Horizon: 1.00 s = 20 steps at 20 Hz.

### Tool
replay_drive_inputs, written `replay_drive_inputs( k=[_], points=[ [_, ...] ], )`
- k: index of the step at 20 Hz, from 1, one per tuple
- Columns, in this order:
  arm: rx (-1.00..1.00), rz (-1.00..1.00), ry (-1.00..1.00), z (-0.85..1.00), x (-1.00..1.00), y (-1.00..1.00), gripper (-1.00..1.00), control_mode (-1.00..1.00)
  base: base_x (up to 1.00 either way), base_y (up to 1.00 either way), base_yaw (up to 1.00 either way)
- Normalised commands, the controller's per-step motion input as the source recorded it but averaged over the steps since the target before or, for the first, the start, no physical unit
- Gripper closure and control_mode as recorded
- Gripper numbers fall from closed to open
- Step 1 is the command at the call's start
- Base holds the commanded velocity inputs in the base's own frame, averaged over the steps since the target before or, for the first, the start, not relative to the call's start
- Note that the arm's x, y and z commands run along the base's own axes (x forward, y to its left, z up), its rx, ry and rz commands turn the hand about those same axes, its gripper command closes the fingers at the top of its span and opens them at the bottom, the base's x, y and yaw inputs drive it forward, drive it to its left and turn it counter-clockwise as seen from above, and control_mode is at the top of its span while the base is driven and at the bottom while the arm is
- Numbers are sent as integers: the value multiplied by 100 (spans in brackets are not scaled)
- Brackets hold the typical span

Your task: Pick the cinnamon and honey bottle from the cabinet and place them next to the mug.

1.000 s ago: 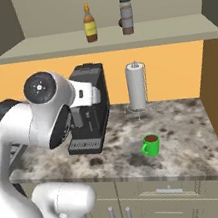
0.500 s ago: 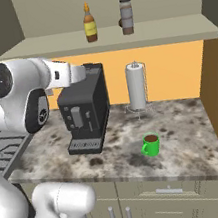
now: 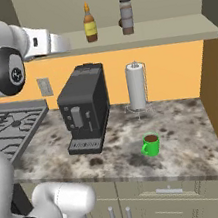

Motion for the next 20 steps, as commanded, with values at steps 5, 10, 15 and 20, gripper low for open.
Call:
replay_drive_inputs(
  k=[5,10,15,20],
  points=[
    [0,0,4,5,31,-2,-100,-100,0,0,0],
    [0,0,14,-3,61,0,-100,-100,0,0,0],
    [1,0,1,-16,73,0,-100,-100,0,0,0],
    [10,0,0,-26,68,-7,-100,-100,0,0,0]
  ],
)
